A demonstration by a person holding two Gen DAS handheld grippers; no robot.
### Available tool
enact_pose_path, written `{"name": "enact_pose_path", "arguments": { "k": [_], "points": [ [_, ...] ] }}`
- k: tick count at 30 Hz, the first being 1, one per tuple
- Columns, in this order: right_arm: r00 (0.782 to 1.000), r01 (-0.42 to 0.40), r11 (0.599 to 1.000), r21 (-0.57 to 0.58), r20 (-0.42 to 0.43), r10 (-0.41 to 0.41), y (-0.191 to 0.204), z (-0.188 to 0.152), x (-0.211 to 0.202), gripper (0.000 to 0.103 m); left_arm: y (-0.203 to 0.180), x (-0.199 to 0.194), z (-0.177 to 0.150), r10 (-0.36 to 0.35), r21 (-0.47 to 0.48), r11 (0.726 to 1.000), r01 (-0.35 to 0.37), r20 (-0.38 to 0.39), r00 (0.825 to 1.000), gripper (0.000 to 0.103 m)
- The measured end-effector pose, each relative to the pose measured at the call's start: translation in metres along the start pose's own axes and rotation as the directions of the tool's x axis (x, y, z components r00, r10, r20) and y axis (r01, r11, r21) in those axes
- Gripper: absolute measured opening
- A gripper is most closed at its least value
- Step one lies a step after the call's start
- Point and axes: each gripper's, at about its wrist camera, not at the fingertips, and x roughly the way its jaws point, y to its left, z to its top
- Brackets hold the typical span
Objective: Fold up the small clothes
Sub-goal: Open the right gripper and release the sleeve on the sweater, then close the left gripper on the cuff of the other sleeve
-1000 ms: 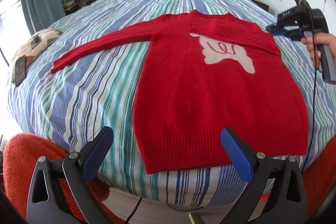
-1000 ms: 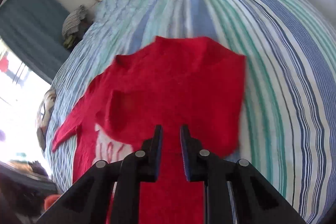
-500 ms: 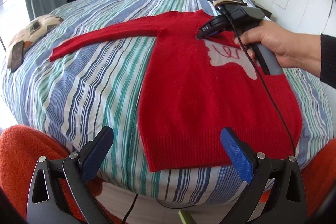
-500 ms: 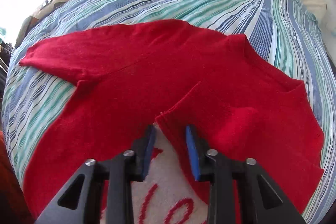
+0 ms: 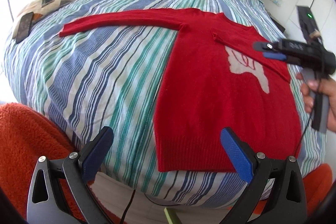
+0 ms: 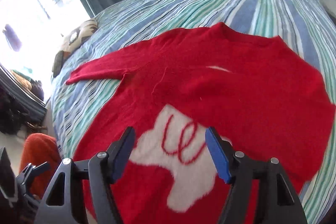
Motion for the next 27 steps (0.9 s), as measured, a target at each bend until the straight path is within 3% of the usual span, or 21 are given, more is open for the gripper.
{"name": "enact_pose_path", "arguments": {
  "k": [3, 7, 11, 13, 15, 17, 20, 23, 25, 27],
  "points": [
    [1.0, 0.006, 0.999, 0.044, -0.008, -0.005, -0.007, -0.062, -0.038, 0.069, 0.014, 0.0, 0.007, -0.022, -0.054, 0.998, 0.02, -0.034, 0.999, 0.102],
    [0.993, 0.07, 0.988, 0.138, -0.107, -0.055, -0.021, -0.16, -0.063, 0.069, 0.046, -0.005, 0.029, -0.064, -0.196, 0.979, 0.056, -0.034, 0.997, 0.102],
    [0.997, 0.078, 0.946, 0.314, -0.019, -0.075, -0.03, -0.216, -0.103, 0.069, 0.093, -0.002, 0.078, -0.015, -0.296, 0.955, 0.022, 0.023, 1.0, 0.102],
    [0.993, 0.058, 0.925, 0.376, 0.069, -0.091, -0.034, -0.218, -0.124, 0.069, 0.13, 0.004, 0.108, 0.019, -0.385, 0.923, 0.013, 0.08, 0.997, 0.102],
    [0.983, 0.037, 0.922, 0.384, 0.151, -0.103, -0.034, -0.21, -0.137, 0.069, 0.175, 0.019, 0.132, 0.058, -0.493, 0.87, 0.015, 0.132, 0.99, 0.102],
    [0.978, 0.033, 0.928, 0.371, 0.179, -0.106, -0.031, -0.2, -0.137, 0.069, 0.217, 0.045, 0.148, 0.091, -0.585, 0.811, -0.012, 0.106, 0.99, 0.101],
    [0.982, 0.03, 0.934, 0.355, 0.164, -0.094, -0.022, -0.188, -0.123, 0.069, 0.257, 0.087, 0.158, 0.04, -0.671, 0.741, -0.012, 0.025, 0.999, 0.099],
    [0.987, 0.013, 0.941, 0.338, 0.143, -0.065, -0.01, -0.186, -0.109, 0.069, 0.275, 0.111, 0.156, -0.022, -0.747, 0.664, 0.026, 0.015, 1.0, 0.098],
    [0.991, 0.003, 0.948, 0.319, 0.123, -0.045, -0.001, -0.186, -0.1, 0.069, 0.278, 0.118, 0.157, -0.015, -0.77, 0.637, 0.031, 0.028, 0.999, 0.098],
    [0.995, 0.008, 0.958, 0.288, 0.095, -0.037, 0.008, -0.186, -0.091, 0.069, 0.276, 0.122, 0.162, -0.001, -0.77, 0.637, 0.033, 0.042, 0.999, 0.098]
  ]
}}
